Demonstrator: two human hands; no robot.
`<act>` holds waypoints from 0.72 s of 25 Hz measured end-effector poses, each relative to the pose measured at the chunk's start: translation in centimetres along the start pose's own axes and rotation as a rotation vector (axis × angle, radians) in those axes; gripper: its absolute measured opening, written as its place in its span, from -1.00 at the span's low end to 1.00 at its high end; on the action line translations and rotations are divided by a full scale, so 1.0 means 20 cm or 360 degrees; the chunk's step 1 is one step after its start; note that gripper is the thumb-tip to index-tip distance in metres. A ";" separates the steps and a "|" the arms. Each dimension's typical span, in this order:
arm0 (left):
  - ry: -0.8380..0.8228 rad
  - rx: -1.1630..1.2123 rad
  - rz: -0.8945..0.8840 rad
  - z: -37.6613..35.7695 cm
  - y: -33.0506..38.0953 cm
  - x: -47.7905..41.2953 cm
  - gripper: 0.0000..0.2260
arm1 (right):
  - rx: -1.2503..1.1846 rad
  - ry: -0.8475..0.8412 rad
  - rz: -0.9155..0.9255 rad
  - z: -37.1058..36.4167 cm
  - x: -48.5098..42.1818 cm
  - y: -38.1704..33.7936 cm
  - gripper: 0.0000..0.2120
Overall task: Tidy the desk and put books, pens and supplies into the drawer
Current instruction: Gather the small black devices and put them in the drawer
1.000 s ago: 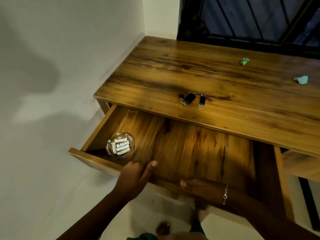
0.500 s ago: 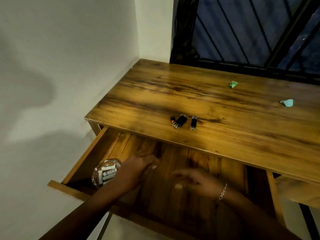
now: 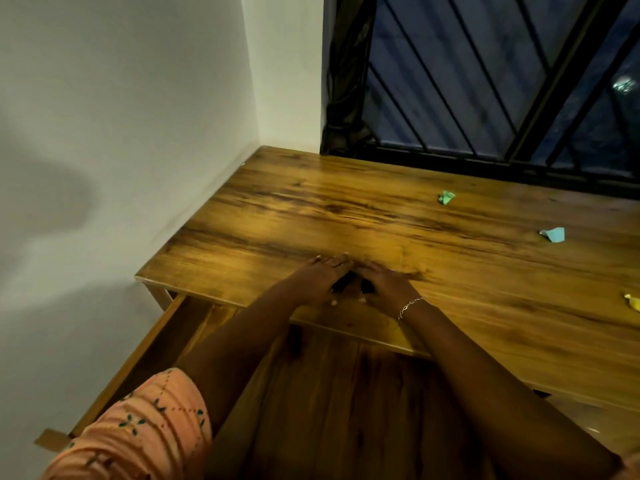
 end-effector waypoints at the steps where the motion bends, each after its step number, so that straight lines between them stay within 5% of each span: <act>1: -0.0044 -0.0023 -0.0028 0.01 0.01 -0.01 -0.28 | 0.0011 0.0003 0.0002 -0.01 0.00 0.00 -0.42; 4: -0.0025 0.0013 -0.0057 0.03 0.02 -0.04 -0.34 | 0.0017 0.0073 -0.0031 0.00 0.01 0.01 -0.53; 8: -0.0110 0.0016 0.0040 0.05 0.02 0.00 -0.19 | -0.0133 0.0099 -0.0147 0.03 0.03 0.00 -0.54; 13: 0.0202 -0.0061 -0.0017 0.05 -0.04 0.37 -0.18 | -0.0338 0.0353 0.0061 0.02 0.23 -0.32 -0.39; 18: -0.0016 0.0047 -0.0044 -0.24 -0.22 0.84 -0.30 | -0.0446 0.0045 0.0384 -0.36 0.35 -0.72 -0.31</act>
Point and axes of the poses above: each hand's wrist, its own x-axis away from the middle knuckle, its own z-axis out of the back of the hand, y = z × x, the point moved 4 cm from there along -x, towards the middle knuckle, and after that the axes turned 12 degrees about z, right-handed, at the moved point
